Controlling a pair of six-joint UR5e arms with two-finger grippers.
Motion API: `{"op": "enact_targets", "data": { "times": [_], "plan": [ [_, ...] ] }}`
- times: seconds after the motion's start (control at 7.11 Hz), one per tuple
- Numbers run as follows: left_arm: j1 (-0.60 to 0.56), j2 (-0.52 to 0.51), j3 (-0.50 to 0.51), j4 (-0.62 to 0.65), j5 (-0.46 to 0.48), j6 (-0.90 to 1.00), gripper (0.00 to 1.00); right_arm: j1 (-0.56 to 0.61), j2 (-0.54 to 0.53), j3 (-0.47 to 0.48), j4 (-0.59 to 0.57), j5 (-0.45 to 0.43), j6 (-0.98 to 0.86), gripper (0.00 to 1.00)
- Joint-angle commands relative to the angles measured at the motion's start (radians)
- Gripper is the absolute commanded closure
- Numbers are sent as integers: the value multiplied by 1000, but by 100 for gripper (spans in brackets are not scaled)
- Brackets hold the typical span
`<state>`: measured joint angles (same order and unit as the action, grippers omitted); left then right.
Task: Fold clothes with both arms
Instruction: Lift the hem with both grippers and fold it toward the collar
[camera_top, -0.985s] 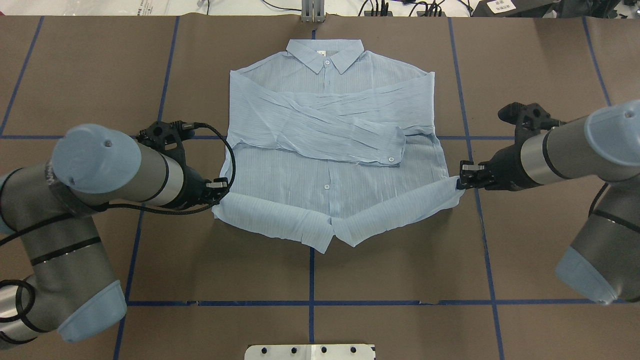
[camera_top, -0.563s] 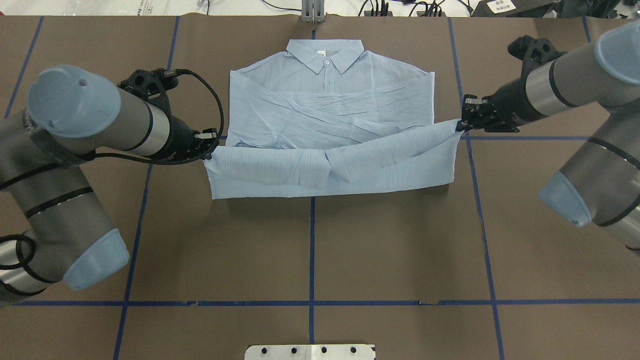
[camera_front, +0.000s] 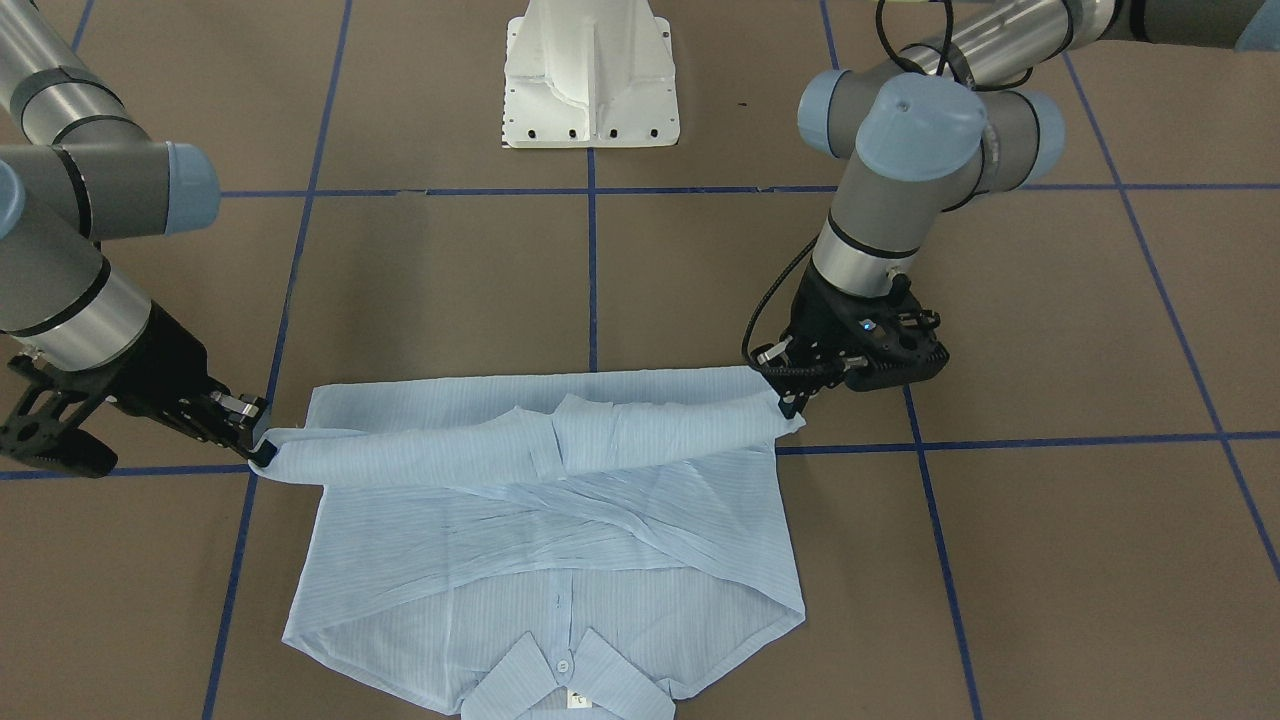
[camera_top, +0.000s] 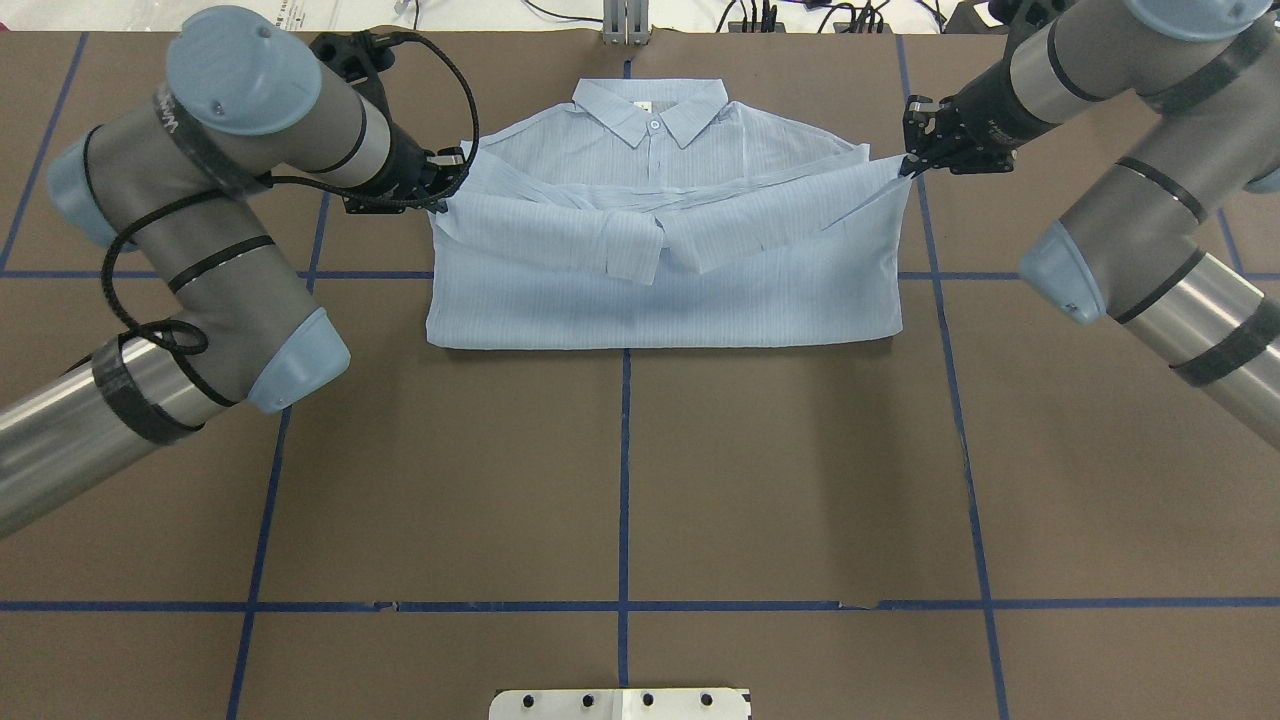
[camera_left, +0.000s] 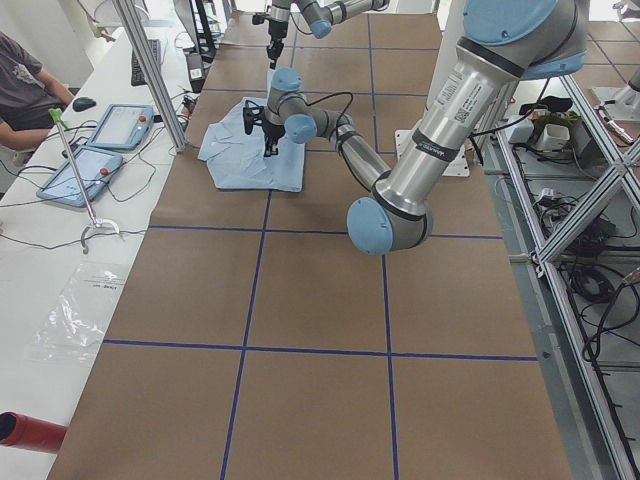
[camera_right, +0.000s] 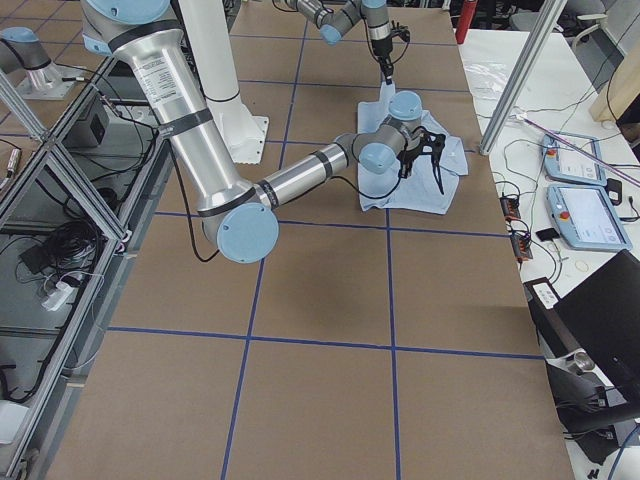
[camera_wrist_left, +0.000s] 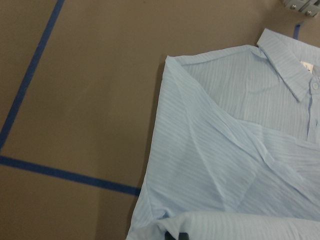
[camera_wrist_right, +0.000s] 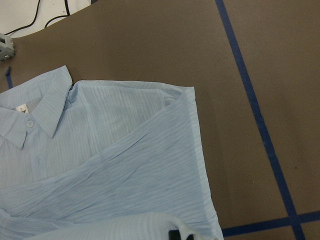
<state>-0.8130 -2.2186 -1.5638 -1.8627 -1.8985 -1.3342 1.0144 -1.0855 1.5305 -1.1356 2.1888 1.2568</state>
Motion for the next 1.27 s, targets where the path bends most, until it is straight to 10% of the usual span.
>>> {"op": "enact_targets", "data": {
  "times": [0.0,1.13],
  "plan": [
    [-46,-74,198,-137,-8,1,100,4,74,-125,-1,-1,-8,100],
    [-58,-184,539,-413,-4,1,100,7,312,-483,4,-14,-89,100]
  ]
}}
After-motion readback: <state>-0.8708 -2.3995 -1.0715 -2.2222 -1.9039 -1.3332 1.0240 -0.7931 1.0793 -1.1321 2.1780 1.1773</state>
